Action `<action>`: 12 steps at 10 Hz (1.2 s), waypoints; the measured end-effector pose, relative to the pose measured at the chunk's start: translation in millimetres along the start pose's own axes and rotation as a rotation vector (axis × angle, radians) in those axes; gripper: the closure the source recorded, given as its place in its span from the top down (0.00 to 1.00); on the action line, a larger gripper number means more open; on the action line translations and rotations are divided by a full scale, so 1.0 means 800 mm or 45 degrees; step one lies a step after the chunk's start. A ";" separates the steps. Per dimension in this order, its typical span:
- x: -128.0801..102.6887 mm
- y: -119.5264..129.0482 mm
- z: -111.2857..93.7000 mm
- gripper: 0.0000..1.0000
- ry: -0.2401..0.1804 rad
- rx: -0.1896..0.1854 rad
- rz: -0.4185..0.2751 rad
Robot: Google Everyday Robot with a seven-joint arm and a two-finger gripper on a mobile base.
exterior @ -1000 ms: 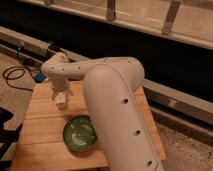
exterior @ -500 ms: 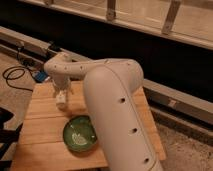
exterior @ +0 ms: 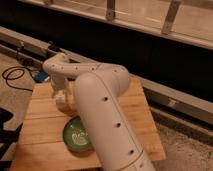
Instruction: Place the bottle in the ceramic bowl
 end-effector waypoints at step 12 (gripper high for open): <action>0.040 0.007 0.047 0.07 0.164 -0.052 -0.032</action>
